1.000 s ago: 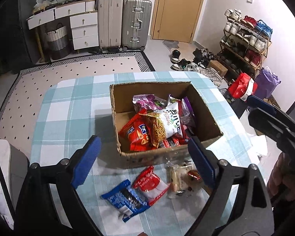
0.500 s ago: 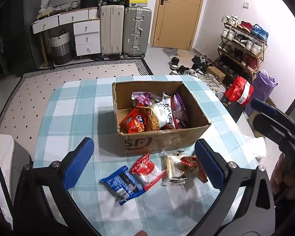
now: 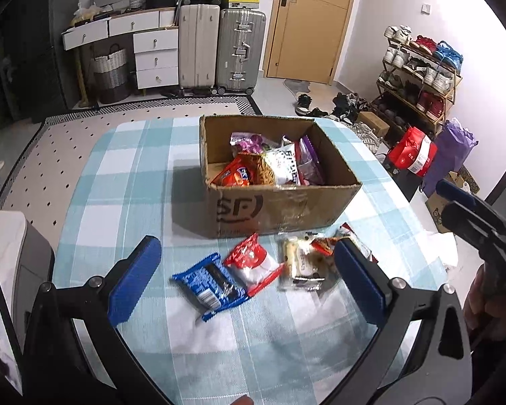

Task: Organize snacks
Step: 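Withdraw both tools from the box back toward the remaining snacks, then grasp the white-and-red noodle snack bag with the right tool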

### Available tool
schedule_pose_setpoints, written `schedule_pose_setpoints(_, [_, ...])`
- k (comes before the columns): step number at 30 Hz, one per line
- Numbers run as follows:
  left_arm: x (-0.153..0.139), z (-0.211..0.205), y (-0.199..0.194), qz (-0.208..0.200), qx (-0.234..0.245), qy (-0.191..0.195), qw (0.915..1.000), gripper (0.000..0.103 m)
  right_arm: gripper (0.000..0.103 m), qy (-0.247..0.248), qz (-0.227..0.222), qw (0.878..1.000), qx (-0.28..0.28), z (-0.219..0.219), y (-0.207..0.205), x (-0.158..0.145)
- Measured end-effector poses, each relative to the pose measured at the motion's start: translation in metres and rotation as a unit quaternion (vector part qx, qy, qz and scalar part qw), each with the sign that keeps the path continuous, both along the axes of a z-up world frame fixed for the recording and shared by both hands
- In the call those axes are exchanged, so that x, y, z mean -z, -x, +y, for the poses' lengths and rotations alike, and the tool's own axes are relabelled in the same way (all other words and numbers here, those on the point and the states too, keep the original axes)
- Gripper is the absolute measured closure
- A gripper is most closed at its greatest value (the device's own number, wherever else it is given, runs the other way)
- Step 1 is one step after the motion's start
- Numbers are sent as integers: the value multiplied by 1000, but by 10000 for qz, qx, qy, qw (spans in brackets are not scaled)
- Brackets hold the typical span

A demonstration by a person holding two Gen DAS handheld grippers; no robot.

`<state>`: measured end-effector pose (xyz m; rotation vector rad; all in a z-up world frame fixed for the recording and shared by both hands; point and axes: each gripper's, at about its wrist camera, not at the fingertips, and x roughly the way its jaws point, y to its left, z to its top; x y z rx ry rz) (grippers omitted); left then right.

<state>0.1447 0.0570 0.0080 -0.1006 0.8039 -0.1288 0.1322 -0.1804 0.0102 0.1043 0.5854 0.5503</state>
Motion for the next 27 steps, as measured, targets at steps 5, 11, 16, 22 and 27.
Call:
schedule_pose_setpoints(5, [12, 3, 10, 82, -121, 33, 9999, 1, 9, -62, 154, 9998, 119, -6, 4, 15])
schedule_pose_setpoints(11, [33, 10, 20, 252, -253, 177, 9992, 1, 9, -94, 360, 9991, 196, -11, 7, 36])
schedule_pose_setpoints(16, [52, 11, 23, 392, -293, 249, 9985, 1, 9, -64, 552, 9981, 259, -12, 6, 56])
schedule_pose_setpoints(22, [70, 11, 20, 522, -336, 275, 9977, 1, 9, -10, 786, 9966, 262, -10, -1, 77])
schedule_pose_setpoints(27, [84, 14, 14, 661, -367, 287, 9967, 1, 9, -14, 1006, 9945, 277, -9, -13, 96])
